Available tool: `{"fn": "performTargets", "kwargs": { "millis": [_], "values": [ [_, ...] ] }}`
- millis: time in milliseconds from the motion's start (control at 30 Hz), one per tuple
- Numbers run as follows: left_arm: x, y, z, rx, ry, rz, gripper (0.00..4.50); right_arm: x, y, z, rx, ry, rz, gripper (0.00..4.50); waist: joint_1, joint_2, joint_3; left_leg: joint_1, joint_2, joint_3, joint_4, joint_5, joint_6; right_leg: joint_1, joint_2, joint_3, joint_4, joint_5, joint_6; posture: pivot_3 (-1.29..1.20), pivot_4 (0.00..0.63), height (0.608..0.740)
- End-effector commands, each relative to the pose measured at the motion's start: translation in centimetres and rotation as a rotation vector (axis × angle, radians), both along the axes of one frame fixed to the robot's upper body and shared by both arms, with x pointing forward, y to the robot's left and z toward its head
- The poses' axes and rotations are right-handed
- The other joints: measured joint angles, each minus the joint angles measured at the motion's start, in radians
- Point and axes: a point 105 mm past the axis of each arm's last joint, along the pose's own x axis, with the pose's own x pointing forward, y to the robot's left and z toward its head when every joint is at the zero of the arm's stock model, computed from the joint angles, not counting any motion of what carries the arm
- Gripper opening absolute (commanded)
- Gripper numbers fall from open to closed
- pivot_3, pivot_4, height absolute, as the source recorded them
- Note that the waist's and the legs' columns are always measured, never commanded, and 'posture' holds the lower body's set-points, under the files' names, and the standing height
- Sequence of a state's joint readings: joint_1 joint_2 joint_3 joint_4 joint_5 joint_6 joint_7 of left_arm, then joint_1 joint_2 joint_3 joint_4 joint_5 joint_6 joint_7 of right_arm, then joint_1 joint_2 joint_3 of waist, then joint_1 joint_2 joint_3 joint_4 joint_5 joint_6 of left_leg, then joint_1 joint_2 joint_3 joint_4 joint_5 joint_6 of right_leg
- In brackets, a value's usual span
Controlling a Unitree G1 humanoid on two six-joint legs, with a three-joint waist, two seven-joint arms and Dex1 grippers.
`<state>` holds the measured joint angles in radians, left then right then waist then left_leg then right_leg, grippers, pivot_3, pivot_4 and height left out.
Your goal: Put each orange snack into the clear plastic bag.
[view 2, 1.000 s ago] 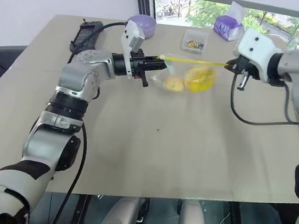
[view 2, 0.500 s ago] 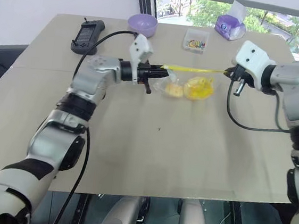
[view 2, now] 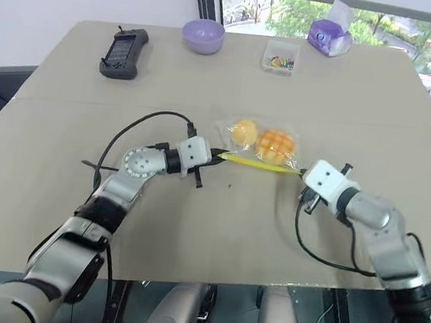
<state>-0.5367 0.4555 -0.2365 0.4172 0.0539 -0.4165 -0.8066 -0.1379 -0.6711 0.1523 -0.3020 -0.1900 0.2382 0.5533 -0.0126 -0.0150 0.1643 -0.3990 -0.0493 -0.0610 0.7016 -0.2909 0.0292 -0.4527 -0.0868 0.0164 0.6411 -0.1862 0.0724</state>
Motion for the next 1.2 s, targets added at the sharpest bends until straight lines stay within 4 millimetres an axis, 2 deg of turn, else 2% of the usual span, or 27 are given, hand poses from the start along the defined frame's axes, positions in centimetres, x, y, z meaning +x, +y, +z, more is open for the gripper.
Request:
{"fn": "performTargets", "kwargs": {
  "millis": [33,67,100,167,233,267,300,400,533,667,767,900,1033,1167,1200],
  "values": [
    [-0.8,1.3,2.5,-0.051,-0.073,0.021,0.00,0.0,-1.1,0.5,-0.034,-0.098,-0.097,0.02,0.000,0.002,0.003,0.009,0.001,0.000,0.000,-0.004,0.006,0.010,0.000,0.000,-0.001,-0.001,0.000,0.00,0.150,0.740],
    [-1.1,1.3,2.9,-0.056,-0.064,0.009,0.00,0.1,-1.3,1.0,-0.026,-0.128,-0.113,0.02,0.000,0.003,0.005,0.021,0.002,0.000,0.000,-0.005,0.008,0.023,0.001,-0.001,-0.003,-0.002,0.000,0.00,0.150,0.740],
    [-1.3,1.3,3.1,-0.062,-0.047,-0.002,0.00,0.1,-1.5,1.5,-0.022,-0.155,-0.129,0.44,0.000,0.002,0.007,0.026,0.004,0.000,0.000,-0.005,0.010,0.028,0.001,-0.001,-0.004,-0.005,0.002,0.00,0.150,0.740],
    [-1.5,1.4,3.4,-0.045,-0.042,-0.017,0.00,0.1,-1.6,1.7,0.003,-0.157,-0.139,0.84,0.000,0.002,0.008,0.033,0.005,0.000,0.000,-0.004,0.011,0.035,0.001,-0.001,-0.004,-0.004,0.003,0.00,0.150,0.740],
    [-1.6,1.4,3.7,-0.035,-0.038,-0.024,0.00,-0.1,-1.8,2.2,0.016,-0.174,-0.148,1.72,-0.001,0.002,0.007,0.040,0.006,0.000,0.000,-0.004,0.011,0.041,0.002,0.000,-0.003,-0.004,0.003,0.00,0.150,0.740],
    [-1.6,1.4,3.7,-0.027,-0.038,-0.022,0.00,-0.2,-1.8,2.5,0.023,-0.188,-0.145,2.31,-0.001,0.003,0.007,0.040,0.006,-0.001,0.000,-0.004,0.011,0.041,0.003,0.000,-0.003,-0.004,0.002,0.00,0.150,0.740],
    [-1.5,1.5,3.7,-0.012,-0.037,-0.001,0.00,-0.5,-1.4,2.9,0.047,-0.188,-0.120,2.47,-0.001,0.002,0.007,0.040,0.007,-0.001,0.000,-0.004,0.011,0.040,0.004,0.000,-0.003,-0.004,0.003,0.00,0.150,0.740],
    [-1.5,1.6,3.9,0.017,-0.035,0.031,0.00,-2.0,0.5,4.6,0.106,-0.186,0.007,2.47,-0.001,0.003,0.007,0.037,0.007,-0.001,-0.001,-0.004,0.010,0.037,0.006,0.000,-0.003,0.001,0.002,0.00,0.150,0.740],
    [-2.2,1.1,3.8,-0.019,0.103,0.008,0.00,-3.1,3.5,6.6,0.174,-0.179,0.146,2.47,-0.003,0.003,0.007,0.035,0.008,0.000,-0.004,-0.005,0.011,0.036,0.006,0.001,-0.008,0.001,0.002,0.00,0.150,0.740],
    [-3.3,0.5,4.6,-0.109,0.315,-0.079,0.00,-2.9,7.1,8.4,0.215,-0.167,0.268,2.47,-0.005,0.002,0.008,0.035,0.008,0.000,-0.007,-0.005,0.012,0.037,0.006,0.001,-0.015,0.001,0.002,0.00,0.150,0.740],
    [-3.7,0.4,5.4,-0.102,0.430,-0.142,0.00,-2.5,9.4,8.7,0.244,-0.093,0.346,2.47,-0.004,0.002,0.009,0.034,0.009,-0.001,-0.009,-0.005,0.012,0.036,0.007,0.000,-0.015,0.001,0.002,0.00,0.150,0.740],
    [-3.7,0.4,6.0,-0.074,0.490,-0.184,0.00,-1.6,10.6,9.1,0.222,-0.050,0.373,2.47,0.001,0.002,0.009,0.035,0.009,-0.001,-0.014,-0.005,0.011,0.036,0.007,-0.001,-0.016,0.001,0.001,0.00,0.150,0.740],
    [-3.0,0.2,7.6,-0.068,0.497,-0.209,0.00,-1.1,11.8,9.9,0.199,-0.030,0.405,2.47,-0.001,0.002,0.009,0.030,0.007,0.000,-0.014,-0.003,0.008,0.030,0.006,0.000,-0.017,0.001,0.001,0.00,0.150,0.740],
    [-2.4,0.4,7.6,-0.025,0.500,-0.216,0.00,-1.4,12.7,10.5,0.202,-0.020,0.428,2.47,-0.002,0.002,0.009,0.021,0.005,-0.001,-0.015,-0.002,0.007,0.020,0.006,0.000,-0.016,0.001,0.001,0.00,0.150,0.740],
    [-2.3,0.4,7.5,-0.016,0.502,-0.216,0.00,-1.6,12.8,10.7,0.208,-0.017,0.437,2.25,-0.003,0.002,0.009,0.018,0.004,0.000,-0.015,-0.002,0.006,0.017,0.005,0.000,-0.016,0.001,0.001,0.00,0.150,0.740]
  ]
}}
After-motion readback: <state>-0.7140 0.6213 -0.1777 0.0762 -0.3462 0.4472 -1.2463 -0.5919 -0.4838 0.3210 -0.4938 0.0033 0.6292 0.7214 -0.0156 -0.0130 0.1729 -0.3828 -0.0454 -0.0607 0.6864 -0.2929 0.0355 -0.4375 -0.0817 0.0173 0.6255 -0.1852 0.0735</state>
